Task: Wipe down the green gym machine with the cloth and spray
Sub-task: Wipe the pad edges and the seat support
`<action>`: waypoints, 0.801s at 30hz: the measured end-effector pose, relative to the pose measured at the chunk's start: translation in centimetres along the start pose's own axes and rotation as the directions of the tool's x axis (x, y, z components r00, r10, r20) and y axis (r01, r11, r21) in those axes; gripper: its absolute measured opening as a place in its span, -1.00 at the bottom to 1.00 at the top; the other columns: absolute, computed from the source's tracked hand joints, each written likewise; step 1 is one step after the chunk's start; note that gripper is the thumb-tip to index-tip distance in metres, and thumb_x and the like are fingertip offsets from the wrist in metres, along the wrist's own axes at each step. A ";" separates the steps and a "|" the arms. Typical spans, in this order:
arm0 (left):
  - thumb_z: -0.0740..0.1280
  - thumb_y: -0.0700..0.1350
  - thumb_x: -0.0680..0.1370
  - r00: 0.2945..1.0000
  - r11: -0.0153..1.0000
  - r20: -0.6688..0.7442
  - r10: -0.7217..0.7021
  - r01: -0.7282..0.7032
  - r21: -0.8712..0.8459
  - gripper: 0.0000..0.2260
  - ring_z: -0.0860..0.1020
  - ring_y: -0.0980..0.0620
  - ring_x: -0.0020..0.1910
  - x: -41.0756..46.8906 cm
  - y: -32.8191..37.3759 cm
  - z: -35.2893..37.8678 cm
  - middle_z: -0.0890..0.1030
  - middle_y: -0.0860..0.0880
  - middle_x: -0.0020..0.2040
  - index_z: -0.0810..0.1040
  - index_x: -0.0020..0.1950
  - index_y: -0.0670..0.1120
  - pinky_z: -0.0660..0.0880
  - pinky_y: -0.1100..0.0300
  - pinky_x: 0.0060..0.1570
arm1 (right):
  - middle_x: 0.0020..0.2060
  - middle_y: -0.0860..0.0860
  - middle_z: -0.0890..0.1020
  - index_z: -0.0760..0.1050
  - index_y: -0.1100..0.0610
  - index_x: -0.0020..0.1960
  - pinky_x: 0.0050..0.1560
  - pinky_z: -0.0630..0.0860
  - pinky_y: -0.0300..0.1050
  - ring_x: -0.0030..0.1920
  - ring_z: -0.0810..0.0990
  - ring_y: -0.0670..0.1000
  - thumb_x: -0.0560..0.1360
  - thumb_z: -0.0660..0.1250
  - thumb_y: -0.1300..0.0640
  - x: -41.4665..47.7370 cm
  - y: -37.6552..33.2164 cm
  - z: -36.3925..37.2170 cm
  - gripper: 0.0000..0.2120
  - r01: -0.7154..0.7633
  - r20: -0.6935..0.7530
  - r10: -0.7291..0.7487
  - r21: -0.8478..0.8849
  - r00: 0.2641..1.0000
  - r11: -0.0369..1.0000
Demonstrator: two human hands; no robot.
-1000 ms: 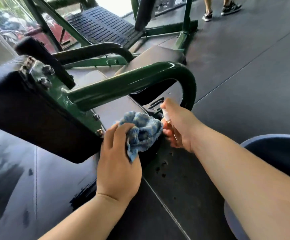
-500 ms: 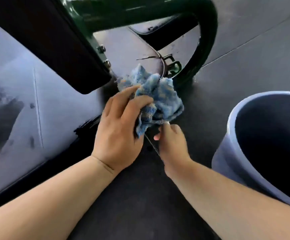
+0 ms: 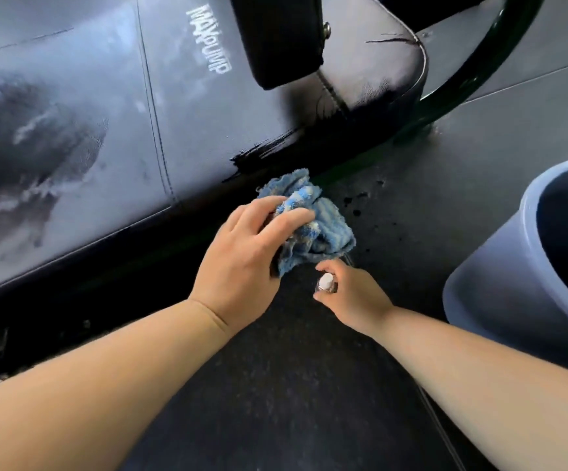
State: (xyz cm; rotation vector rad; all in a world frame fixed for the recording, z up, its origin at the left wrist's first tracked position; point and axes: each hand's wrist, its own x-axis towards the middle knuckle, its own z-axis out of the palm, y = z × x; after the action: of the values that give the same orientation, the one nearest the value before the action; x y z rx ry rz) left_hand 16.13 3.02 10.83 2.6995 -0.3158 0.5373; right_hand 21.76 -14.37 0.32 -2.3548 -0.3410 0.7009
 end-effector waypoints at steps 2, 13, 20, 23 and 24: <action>0.46 -0.25 0.41 1.000 1.000 -0.013 0.011 -0.011 -0.006 -0.52 0.50 -0.18 0.07 0.4 0.0 -0.1 0.52 -0.15 0.19 0.45 0.30 -0.03 0.49 0.01 0.05 | 0.34 -0.01 0.46 0.28 0.01 0.45 0.28 0.38 -0.12 0.34 0.43 0.02 0.44 0.47 0.05 -0.3 0.5 0.0 -0.35 0.042 -0.020 -0.043 -0.024 0.999 0.999; 0.51 -0.14 0.40 0.986 0.846 -0.034 -0.164 0.123 -0.519 -0.48 0.57 0.19 0.06 8.8 6.8 -0.4 0.58 0.12 0.11 0.40 0.28 0.08 0.49 0.34 0.08 | 0.03 0.06 0.68 0.55 0.05 0.17 0.01 0.60 0.02 0.04 0.65 0.04 0.51 0.24 -0.05 -4.2 -7.6 -12.5 -0.69 0.313 -0.307 -0.057 0.930 0.950 0.192; 0.16 0.01 0.51 0.971 0.875 0.026 -0.237 0.225 -0.428 -0.54 0.39 0.16 0.34 18.5 6.1 -0.1 0.46 0.11 0.36 0.36 0.42 0.09 0.26 0.27 0.38 | -0.28 -0.06 0.59 0.55 0.07 -0.04 -0.19 0.50 -0.22 -0.27 0.55 -0.10 0.55 0.23 0.25 1.8 -8.0 -20.0 -0.84 0.420 -0.658 0.317 0.709 0.683 0.566; 0.09 -0.07 0.65 0.964 0.965 0.130 -0.234 0.247 -0.094 -0.58 0.19 0.12 0.48 19.3 4.8 1.0 0.24 0.06 0.53 0.23 0.53 -0.01 -0.01 0.46 0.31 | -0.26 0.00 0.58 0.57 0.12 0.02 -0.13 0.42 -0.10 -0.23 0.50 -0.01 0.58 0.15 0.16 4.0 -8.0 -20.3 -0.79 0.271 -0.550 0.180 0.638 0.816 0.720; 0.08 -0.08 0.65 0.963 0.969 0.142 -0.230 0.240 -0.060 -0.57 0.16 0.13 0.50 19.4 4.5 1.3 0.21 0.07 0.54 0.23 0.54 -0.03 -0.04 0.48 0.30 | -0.21 0.00 0.59 0.57 0.11 0.08 -0.13 0.39 -0.11 -0.21 0.49 -0.01 0.59 0.13 0.15 4.8 -7.9 -20.6 -0.76 0.254 -0.542 0.134 0.580 0.830 0.774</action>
State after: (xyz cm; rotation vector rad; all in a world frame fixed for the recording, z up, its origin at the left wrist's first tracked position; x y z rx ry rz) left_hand 32.72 -4.40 19.03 2.6538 -0.0464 0.2696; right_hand 36.82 -17.00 16.88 -1.7559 0.0841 0.0270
